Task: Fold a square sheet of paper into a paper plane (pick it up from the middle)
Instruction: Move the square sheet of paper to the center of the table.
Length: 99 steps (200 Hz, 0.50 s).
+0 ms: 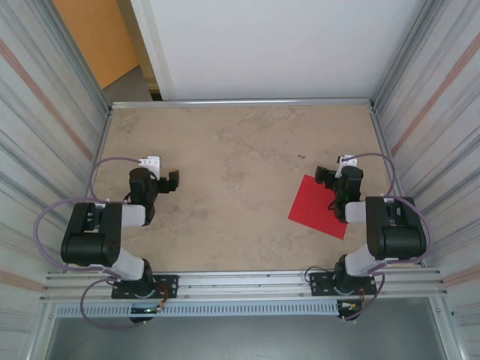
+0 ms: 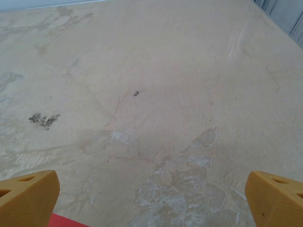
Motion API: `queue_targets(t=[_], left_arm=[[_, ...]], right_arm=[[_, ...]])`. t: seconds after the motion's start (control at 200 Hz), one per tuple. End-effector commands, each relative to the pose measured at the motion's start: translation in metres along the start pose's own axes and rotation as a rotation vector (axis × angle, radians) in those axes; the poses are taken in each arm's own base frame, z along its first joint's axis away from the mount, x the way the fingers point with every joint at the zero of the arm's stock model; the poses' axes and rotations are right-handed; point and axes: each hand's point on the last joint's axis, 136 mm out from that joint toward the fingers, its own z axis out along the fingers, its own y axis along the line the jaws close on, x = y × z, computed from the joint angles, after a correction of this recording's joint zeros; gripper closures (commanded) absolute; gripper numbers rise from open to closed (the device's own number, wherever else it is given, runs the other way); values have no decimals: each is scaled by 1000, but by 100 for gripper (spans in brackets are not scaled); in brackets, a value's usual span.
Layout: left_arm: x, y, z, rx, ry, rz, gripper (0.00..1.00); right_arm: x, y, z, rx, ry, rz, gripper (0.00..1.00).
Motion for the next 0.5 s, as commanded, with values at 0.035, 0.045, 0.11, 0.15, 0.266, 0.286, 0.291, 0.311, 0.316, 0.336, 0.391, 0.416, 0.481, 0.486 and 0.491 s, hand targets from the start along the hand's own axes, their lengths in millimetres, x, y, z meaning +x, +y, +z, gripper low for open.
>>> queue_targets(t=[0.035, 0.045, 0.11, 0.15, 0.266, 0.286, 0.291, 0.311, 0.316, 0.336, 0.391, 0.416, 0.481, 0.486, 0.491], left_arm=[[-14, 2, 2, -7, -45, 16, 1], [-14, 2, 2, -7, -43, 16, 1], [-14, 2, 2, -8, -44, 16, 1], [-15, 2, 2, -7, -45, 14, 1], [-14, 2, 2, -6, -44, 16, 1], [-14, 3, 3, -7, -43, 15, 1], [-14, 3, 2, -7, -43, 15, 1], [-14, 3, 3, -6, -43, 13, 1], [-14, 3, 3, -6, -43, 12, 1], [-14, 3, 2, -5, -44, 13, 1], [-14, 3, 3, 1, -39, 10, 1], [-14, 3, 3, 2, -40, 7, 1], [-14, 3, 3, 4, -39, 7, 1], [-14, 3, 3, 4, -40, 7, 1], [-14, 4, 3, 3, -40, 6, 1]], right_arm=[[-12, -1, 3, 10, -36, 15, 1], [-12, -1, 3, 10, -36, 15, 1], [-12, -1, 3, 10, -36, 15, 1], [-12, -1, 3, 10, -36, 15, 1], [-11, -1, 3, 10, -33, 16, 1], [-11, 0, 3, 8, -30, 16, 1], [-11, -1, 3, 9, -30, 16, 1], [-12, -1, 4, 9, -31, 17, 1], [-12, -1, 4, 9, -31, 17, 1], [-11, -1, 4, 8, -31, 16, 1], [-11, 0, 4, 7, -31, 16, 1], [-11, -1, 4, 8, -30, 17, 1], [-12, -1, 4, 7, -31, 17, 1], [-12, -1, 4, 7, -31, 17, 1], [-12, -1, 4, 8, -31, 17, 1]])
